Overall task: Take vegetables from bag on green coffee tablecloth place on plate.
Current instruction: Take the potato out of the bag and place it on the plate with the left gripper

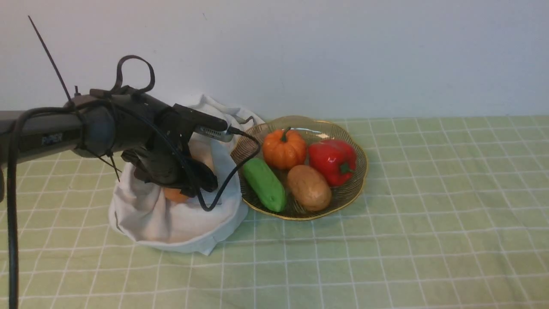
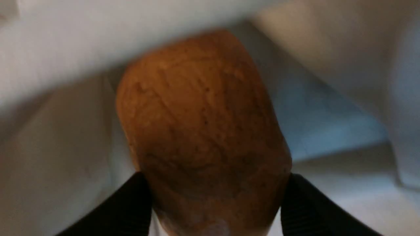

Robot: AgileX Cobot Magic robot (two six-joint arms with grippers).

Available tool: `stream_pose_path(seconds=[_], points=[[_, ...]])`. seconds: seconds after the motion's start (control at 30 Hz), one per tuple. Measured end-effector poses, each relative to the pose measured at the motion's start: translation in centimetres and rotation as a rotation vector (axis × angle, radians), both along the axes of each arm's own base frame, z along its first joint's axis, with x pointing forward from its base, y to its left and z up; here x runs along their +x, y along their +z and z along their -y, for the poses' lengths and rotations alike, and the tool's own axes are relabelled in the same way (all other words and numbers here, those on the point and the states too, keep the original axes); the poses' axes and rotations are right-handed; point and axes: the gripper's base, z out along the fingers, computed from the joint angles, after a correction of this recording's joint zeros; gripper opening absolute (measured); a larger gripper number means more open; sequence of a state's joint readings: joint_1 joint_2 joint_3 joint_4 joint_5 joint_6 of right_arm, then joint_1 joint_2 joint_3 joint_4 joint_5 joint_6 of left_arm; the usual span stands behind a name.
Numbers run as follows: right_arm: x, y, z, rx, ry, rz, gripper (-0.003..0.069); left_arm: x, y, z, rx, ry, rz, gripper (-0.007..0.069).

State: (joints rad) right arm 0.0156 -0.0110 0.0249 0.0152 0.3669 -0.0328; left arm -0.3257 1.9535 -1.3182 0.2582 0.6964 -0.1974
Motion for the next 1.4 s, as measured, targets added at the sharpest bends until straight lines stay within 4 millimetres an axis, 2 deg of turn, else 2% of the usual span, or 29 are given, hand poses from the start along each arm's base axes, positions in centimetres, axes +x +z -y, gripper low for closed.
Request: stream_pose_path(seconds=[0.27,0.37,0.43,0.47,0.53,0.63,0.9,1.0,1.1,1.23,1.4], points=[[0.0,0.0,0.0,0.000,0.000,0.000,-0.0015,-7.0,8.1,2.5,0.094,-0.060,-0.124,0.0454],[0.0,0.0,0.0,0.000,0.000,0.000,-0.0015,-7.8,9.1,3.2,0.052,-0.069,-0.101,0.0454],[0.0,0.0,0.0,0.000,0.000,0.000,-0.0015,-8.0,9.6,4.7,-0.049,-0.090,-0.053,0.0454],[0.0,0.0,0.0,0.000,0.000,0.000,-0.0015,-7.8,9.4,5.8,-0.119,-0.101,-0.024,0.0454],[0.0,0.0,0.0,0.000,0.000,0.000,-0.0015,-7.5,9.0,6.7,-0.178,-0.101,-0.007,0.0454],[0.0,0.0,0.0,0.000,0.000,0.000,-0.0015,-6.0,8.4,8.7,-0.312,-0.068,0.010,0.0454],[0.0,0.0,0.0,0.000,0.000,0.000,-0.0015,-1.3,6.4,12.0,-0.371,-0.051,0.017,0.0454],[0.0,0.0,0.0,0.000,0.000,0.000,-0.0015,-0.4,5.6,12.4,-0.360,-0.054,0.017,0.0454],[0.0,0.0,0.0,0.000,0.000,0.000,-0.0015,0.4,3.7,12.8,-0.335,-0.047,-0.003,0.0454],[0.0,0.0,0.0,0.000,0.000,0.000,-0.0015,0.7,2.9,12.9,-0.336,-0.028,-0.011,0.0463],[0.0,0.0,0.0,0.000,0.000,0.000,-0.0015,1.3,2.3,12.4,-0.347,0.007,-0.017,0.0570]])
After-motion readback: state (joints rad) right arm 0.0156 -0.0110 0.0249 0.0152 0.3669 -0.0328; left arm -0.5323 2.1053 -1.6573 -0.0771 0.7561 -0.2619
